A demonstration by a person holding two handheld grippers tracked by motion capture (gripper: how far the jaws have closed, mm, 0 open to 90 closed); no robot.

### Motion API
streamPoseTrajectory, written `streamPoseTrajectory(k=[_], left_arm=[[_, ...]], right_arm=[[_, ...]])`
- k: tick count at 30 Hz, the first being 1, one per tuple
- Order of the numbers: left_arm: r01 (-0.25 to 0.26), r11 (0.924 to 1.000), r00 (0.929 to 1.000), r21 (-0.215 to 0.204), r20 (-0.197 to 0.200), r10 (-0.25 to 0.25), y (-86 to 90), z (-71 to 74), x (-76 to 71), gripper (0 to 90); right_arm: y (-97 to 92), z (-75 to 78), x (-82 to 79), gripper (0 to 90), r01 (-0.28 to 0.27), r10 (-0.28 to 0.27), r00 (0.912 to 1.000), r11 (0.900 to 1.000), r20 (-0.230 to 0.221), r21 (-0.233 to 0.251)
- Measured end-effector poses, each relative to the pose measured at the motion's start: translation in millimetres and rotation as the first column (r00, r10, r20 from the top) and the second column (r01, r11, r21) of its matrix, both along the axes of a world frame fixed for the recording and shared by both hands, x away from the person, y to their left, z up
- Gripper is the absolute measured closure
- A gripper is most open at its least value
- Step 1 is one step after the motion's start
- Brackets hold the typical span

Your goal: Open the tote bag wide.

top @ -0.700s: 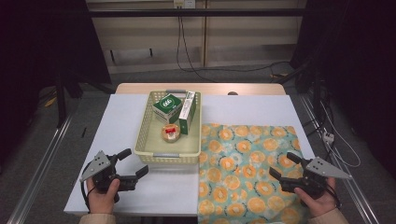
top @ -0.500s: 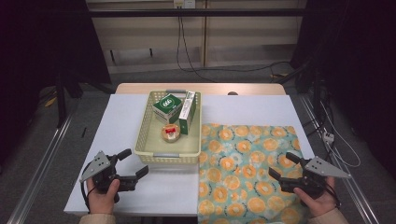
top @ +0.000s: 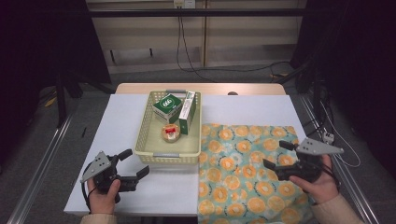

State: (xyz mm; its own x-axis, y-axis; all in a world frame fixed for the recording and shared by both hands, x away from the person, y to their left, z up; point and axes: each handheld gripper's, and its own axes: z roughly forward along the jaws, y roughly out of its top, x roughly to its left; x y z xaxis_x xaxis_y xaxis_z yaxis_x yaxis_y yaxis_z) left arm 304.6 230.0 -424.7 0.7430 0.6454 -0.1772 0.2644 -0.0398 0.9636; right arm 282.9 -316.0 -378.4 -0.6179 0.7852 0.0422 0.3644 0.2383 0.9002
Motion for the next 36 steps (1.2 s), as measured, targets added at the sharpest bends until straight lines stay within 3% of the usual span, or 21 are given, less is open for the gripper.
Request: streamPoseTrajectory(k=[1,3,6,10,11,13,15,16,19,22,28,29,34,36], left_arm=[[0.001,1.0,1.0,0.002,0.0,-0.001,0.2,0.3,-0.1,4.3],[0.002,1.0,1.0,0.0,0.002,-0.002,0.3,0.7,-0.2,4.3],[0.003,1.0,1.0,-0.005,0.005,-0.003,0.2,0.8,-0.9,4.3],[0.004,0.9999,1.0,-0.011,0.001,-0.004,0.9,-0.1,-1.1,4.4],[0.005,1.0,1.0,-0.009,0.0,-0.005,1.5,0.0,-1.1,4.4],[0.006,0.9999,1.0,-0.008,0.0,-0.006,2.0,-0.1,-1.1,4.3],[0.007,0.9999,1.0,-0.012,-0.002,-0.007,2.2,-0.7,-1.0,4.3],[0.008,0.9999,1.0,-0.012,-0.003,-0.008,2.3,-1.1,-0.8,4.3],[0.009,1.0,0.9999,-0.003,-0.01,-0.009,2.8,-2.9,-0.5,4.4],[0.008,0.9999,0.9999,-0.006,-0.013,-0.008,3.1,-3.8,0.0,4.4],[0.012,0.9999,0.9998,-0.005,-0.016,-0.012,1.7,-4.5,0.7,4.4],[0.013,0.9999,0.9998,-0.005,-0.016,-0.013,1.7,-4.6,0.7,4.4],[0.009,0.9999,0.9998,-0.007,-0.017,-0.009,2.9,-5.7,0.9,4.4],[0.008,0.9999,0.9998,-0.007,-0.019,-0.008,3.0,-6.3,1.3,4.4]], right_arm=[[3.5,8.0,13.4,8.2,-0.009,0.009,0.9999,0.9998,0.005,-0.017],[6.2,9.4,26.7,8.7,-0.008,0.008,1.0,0.9998,-0.006,-0.016],[12.5,4.3,52.2,8.9,0.013,-0.013,0.9991,0.9999,-0.041,-0.006],[22.5,-2.2,78.7,9.5,0.013,-0.016,0.9979,0.9989,-0.062,-0.046],[22.5,-2.2,78.7,9.5,0.013,-0.016,0.9979,0.9989,-0.062,-0.046],[29.6,-7.3,98.2,11.0,-0.001,-0.006,0.9959,0.9966,-0.09,-0.082],[30.9,-8.9,102.1,11.2,-0.003,-0.005,0.9954,0.9966,-0.096,-0.083],[33.9,-14.3,112.4,12.3,-0.005,-0.007,0.9934,0.9948,-0.115,-0.102],[35.6,-25.6,124.5,14.4,-0.02,-0.003,0.9873,0.99,-0.159,-0.14],[33.8,-36.7,134.7,15.4,-0.006,-0.02,0.9799,0.9914,-0.198,-0.131],[29.8,-51.5,148.2,16.6,0.018,-0.047,0.9739,0.9911,-0.222,-0.132],[28.2,-57.8,152.6,16.7,0.029,-0.066,0.9689,0.9877,-0.239,-0.154],[22.9,-66.7,160.4,17.1,0.051,-0.092,0.9628,0.9851,-0.254,-0.164],[22.4,-69.0,163.9,17.2,0.053,-0.102,0.9604,0.9804,-0.259,-0.19]])
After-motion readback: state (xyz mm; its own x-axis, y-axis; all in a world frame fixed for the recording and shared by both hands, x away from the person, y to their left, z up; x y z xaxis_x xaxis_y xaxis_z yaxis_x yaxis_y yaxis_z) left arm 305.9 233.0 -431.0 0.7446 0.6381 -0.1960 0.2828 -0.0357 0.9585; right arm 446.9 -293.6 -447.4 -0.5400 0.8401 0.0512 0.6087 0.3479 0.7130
